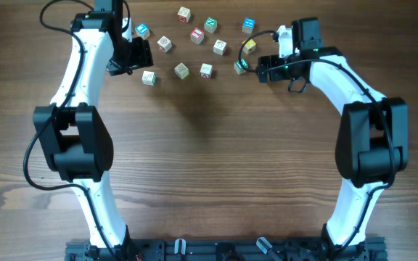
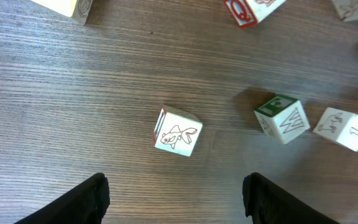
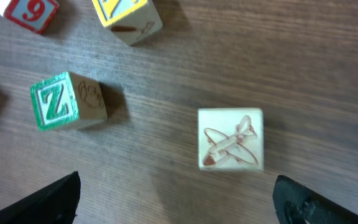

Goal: Form a circle
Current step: 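Raise both arms and reach toward the block cluster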

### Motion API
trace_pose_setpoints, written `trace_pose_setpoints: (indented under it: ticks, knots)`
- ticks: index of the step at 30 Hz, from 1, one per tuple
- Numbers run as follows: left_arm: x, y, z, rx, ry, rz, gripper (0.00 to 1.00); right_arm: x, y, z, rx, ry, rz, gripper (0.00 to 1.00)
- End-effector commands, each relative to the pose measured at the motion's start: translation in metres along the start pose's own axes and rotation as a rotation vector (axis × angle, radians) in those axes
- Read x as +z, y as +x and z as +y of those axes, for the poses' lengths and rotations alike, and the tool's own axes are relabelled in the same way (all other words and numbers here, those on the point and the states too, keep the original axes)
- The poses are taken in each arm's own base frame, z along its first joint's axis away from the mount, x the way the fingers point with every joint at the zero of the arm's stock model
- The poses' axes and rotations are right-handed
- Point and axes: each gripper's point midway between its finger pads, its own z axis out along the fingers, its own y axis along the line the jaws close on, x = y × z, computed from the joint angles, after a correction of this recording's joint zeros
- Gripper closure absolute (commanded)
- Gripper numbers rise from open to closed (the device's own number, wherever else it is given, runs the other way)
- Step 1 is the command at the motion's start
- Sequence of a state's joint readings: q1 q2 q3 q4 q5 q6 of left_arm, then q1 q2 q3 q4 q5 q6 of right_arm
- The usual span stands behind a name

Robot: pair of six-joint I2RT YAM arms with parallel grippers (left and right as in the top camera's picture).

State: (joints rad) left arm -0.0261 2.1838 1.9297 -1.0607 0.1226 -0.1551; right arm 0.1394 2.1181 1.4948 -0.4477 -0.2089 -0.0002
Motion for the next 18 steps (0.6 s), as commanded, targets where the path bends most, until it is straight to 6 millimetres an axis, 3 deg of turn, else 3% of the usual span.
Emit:
trace_pose_setpoints:
  ticks: [1,6,10,13,18]
  knots:
    - [0.006,-0.007,0.004,-0.004,-0.032,-0.026,0.29,0.01,-0.004,-0.003,0.0,0.002,-0.022,0.0]
    - [0.015,-0.002,0.006,-0.005,-0.034,-0.014,0.37,0.01,-0.011,-0.018,-0.004,0.09,-0.053,0.0]
    - [0.034,0.015,0.011,-0.007,-0.042,0.027,0.36,0.01,-0.01,-0.018,-0.003,0.089,-0.048,0.0]
    - [0.054,0.028,0.007,0.011,-0.041,0.04,0.26,0.01,-0.009,-0.018,-0.003,0.09,-0.045,0.0]
    - [0.066,0.024,-0.008,0.048,-0.021,-0.009,0.29,0.01,-0.009,-0.018,-0.003,0.09,-0.046,0.0]
